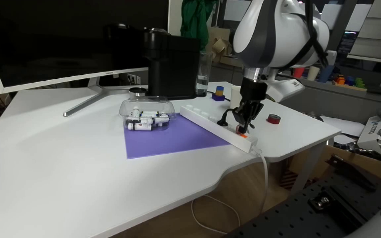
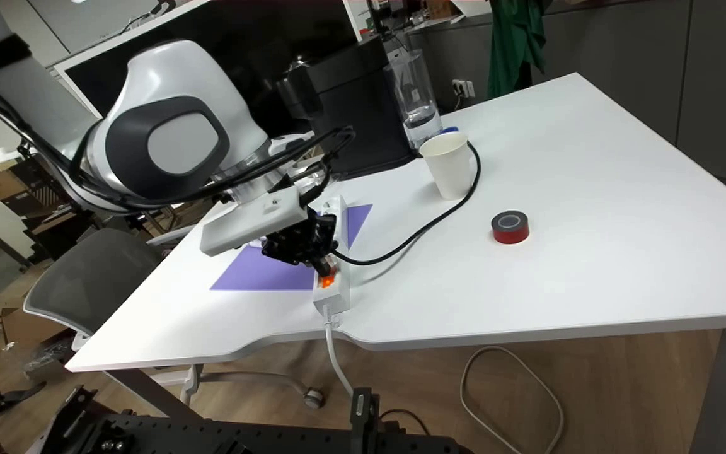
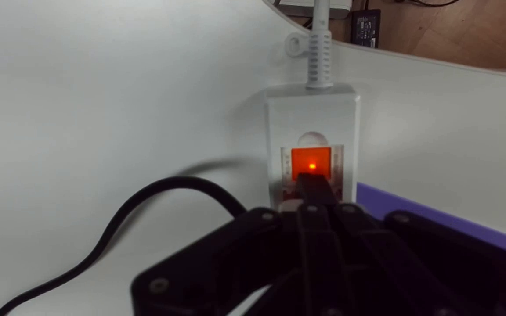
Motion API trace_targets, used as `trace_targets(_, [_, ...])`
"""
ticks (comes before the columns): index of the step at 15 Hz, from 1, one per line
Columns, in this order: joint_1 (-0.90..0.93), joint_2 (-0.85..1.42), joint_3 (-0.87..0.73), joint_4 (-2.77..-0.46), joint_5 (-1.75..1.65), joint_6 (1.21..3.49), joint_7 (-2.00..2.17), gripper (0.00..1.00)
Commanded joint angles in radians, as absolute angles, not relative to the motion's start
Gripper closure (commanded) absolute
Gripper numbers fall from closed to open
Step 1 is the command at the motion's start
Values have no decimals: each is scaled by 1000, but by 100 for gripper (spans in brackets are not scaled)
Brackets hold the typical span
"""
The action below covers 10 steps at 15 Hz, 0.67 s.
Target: Turn off the switch on the adapter
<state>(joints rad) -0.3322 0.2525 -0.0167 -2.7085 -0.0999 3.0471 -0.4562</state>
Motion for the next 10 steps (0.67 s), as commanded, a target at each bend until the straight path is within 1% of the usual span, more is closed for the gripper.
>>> trace_targets(1, [-339, 273, -18, -2677, -103, 3040, -446, 100])
trace_targets(10, [-284, 274, -79, -2666, -165, 2987, -439, 100])
